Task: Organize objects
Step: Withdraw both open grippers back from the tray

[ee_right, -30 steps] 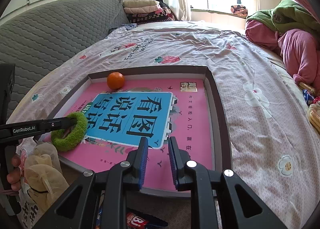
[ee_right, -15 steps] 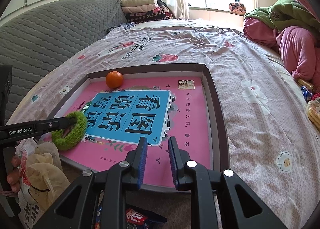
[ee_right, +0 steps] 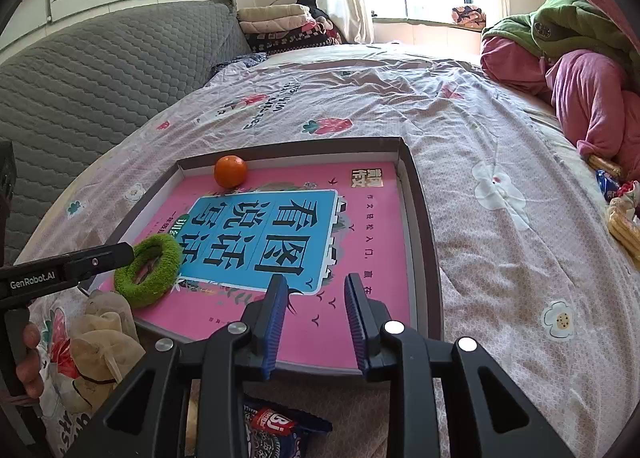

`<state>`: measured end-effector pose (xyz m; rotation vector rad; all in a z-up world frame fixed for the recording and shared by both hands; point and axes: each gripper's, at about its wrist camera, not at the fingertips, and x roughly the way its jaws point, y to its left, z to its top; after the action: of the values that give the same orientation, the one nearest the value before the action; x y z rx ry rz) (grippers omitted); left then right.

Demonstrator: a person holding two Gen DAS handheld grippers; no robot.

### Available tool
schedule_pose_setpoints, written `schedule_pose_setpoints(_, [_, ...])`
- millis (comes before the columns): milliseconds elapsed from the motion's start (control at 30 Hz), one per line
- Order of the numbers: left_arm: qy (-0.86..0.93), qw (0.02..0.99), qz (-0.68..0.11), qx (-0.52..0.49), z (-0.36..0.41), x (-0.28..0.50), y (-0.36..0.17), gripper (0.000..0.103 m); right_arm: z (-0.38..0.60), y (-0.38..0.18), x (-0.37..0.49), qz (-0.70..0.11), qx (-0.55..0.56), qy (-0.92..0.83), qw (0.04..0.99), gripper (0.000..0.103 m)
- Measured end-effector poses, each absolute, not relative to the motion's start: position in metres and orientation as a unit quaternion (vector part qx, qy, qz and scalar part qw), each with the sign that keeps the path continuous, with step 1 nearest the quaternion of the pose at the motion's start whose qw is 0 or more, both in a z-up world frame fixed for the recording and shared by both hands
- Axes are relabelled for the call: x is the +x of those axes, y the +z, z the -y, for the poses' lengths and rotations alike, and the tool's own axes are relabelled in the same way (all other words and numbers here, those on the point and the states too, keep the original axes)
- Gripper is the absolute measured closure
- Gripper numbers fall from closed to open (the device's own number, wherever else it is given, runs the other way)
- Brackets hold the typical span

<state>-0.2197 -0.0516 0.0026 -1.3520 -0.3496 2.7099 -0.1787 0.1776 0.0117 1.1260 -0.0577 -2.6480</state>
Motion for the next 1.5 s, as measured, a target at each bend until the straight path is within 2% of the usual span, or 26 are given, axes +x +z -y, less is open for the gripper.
schedule_pose_setpoints(200, [0.89, 0.047, 0.119, -0.438, 0.053, -0.216, 0.008, 0.052, -0.175, 0.013, -0.177, 0.019, 0.387, -0.912, 0.132, 0.068])
schedule_pose_setpoints(267, [0.891, 0.048, 0.121, -0.435, 0.054, -0.214, 0.01, 0.05, -0.175, 0.013, -0.176, 0.019, 0.387, -0.913, 0.132, 0.066])
schedule_pose_setpoints(333, [0.891, 0.052, 0.125, -0.433, 0.054, -0.213, 0.012, 0.043, -0.175, 0.013, -0.176, 0.019, 0.386, -0.913, 0.129, 0.064])
schedule_pose_setpoints(567, [0.896, 0.053, 0.123, -0.425, 0.055, -0.203, 0.019, 0.035, -0.177, 0.017, -0.171, 0.028, 0.383, -0.914, 0.131, 0.059])
schedule_pose_setpoints(967, [0.902, 0.04, 0.119, -0.412, 0.061, -0.18, 0.029, 0.035, -0.174, 0.032, -0.154, 0.022, 0.363, -0.92, 0.147, 0.056])
schedule_pose_setpoints(1133, [0.903, 0.04, 0.143, -0.404, 0.067, -0.165, 0.03, 0.035, -0.171, 0.038, -0.146, 0.022, 0.354, -0.922, 0.155, 0.055])
schedule_pose_setpoints(1267, [0.908, 0.035, 0.129, -0.397, 0.064, -0.156, 0.034, 0.035, -0.169, 0.042, -0.141, 0.024, 0.35, -0.922, 0.164, 0.05])
schedule_pose_setpoints(1500, [0.915, 0.029, 0.122, -0.384, 0.063, -0.139, 0.041, 0.035, -0.168, 0.048, -0.133, 0.019, 0.34, -0.924, 0.171, 0.049])
